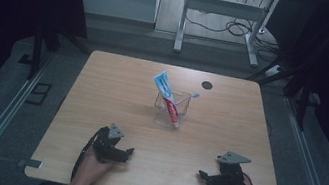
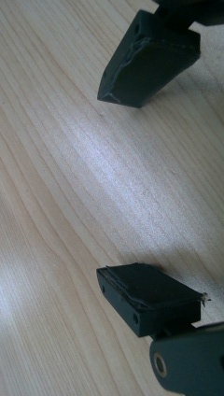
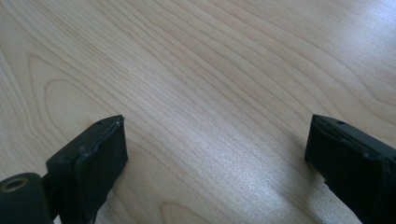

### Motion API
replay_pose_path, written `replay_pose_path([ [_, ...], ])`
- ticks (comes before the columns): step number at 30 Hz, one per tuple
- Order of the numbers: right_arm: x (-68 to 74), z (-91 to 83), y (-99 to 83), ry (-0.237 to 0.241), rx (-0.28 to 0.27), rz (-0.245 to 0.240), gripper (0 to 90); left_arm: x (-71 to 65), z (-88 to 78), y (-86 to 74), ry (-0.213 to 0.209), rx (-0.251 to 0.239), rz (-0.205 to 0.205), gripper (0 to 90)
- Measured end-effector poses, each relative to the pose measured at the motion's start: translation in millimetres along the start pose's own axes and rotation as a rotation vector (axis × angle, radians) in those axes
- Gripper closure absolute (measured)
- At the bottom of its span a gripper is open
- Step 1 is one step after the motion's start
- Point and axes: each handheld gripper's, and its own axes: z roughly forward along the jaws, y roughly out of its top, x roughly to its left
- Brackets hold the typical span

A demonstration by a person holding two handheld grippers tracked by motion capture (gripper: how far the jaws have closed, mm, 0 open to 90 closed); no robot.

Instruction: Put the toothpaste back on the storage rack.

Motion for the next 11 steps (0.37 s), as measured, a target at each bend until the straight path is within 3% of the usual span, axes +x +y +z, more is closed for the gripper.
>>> replay_pose_path([
  [11,0.5,-0.1,-0.4,-0.005,0.001,0.001,5.3,-0.1,-0.1,-0.1,0.002,0.001,-0.003,13.8],
])
